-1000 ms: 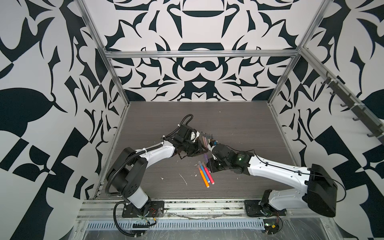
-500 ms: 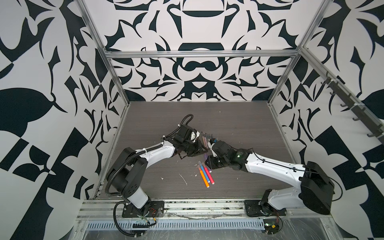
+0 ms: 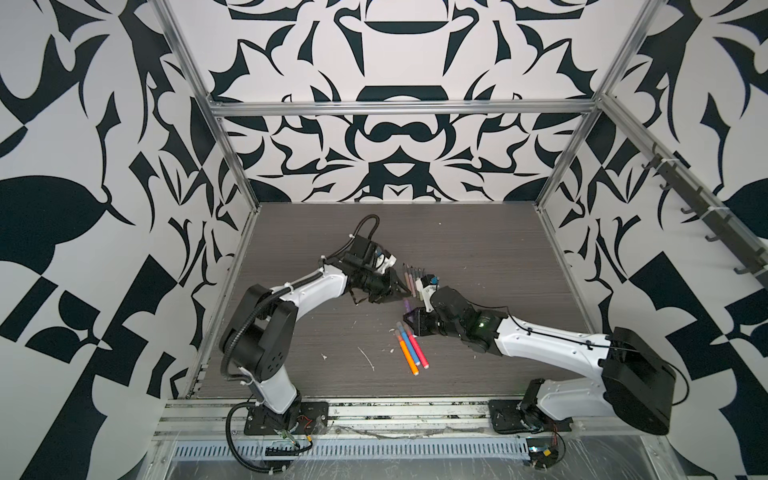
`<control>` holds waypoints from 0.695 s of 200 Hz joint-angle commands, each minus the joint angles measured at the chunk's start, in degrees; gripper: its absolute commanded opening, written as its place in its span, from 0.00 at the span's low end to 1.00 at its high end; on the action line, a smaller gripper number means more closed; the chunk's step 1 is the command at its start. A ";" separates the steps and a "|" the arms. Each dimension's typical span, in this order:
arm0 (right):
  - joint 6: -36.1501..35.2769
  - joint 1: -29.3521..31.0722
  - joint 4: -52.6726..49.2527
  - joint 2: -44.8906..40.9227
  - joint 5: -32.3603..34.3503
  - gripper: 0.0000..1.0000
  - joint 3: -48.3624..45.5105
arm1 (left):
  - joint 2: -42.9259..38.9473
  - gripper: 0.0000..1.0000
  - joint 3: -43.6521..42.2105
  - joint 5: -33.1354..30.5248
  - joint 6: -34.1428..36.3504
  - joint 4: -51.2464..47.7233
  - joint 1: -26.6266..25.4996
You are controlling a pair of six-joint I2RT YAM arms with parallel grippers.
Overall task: Open the pen caps
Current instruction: 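Pull the translucent cap with the left gripper away from the right gripper, then lay the cap by the caps and purple highlighter by the pens, opening both grippers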
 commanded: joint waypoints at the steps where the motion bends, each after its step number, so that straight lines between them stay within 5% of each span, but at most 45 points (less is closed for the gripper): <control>1: 4.56 4.19 -8.30 -3.29 -0.33 0.00 -5.16 | 2.30 0.00 8.28 -11.44 6.88 -6.72 9.78; 33: 1.42 2.05 -16.02 -11.85 3.92 0.00 -4.23 | 2.38 0.00 6.22 -14.36 9.91 -8.61 9.85; 93: -6.00 -12.04 -22.38 -16.14 -1.73 0.00 -2.34 | 6.74 0.00 7.20 -23.32 16.29 -15.48 11.41; 139: -8.28 -15.98 -22.29 -14.40 -4.57 0.00 -3.18 | 13.26 0.00 10.46 -20.96 17.48 -16.59 11.89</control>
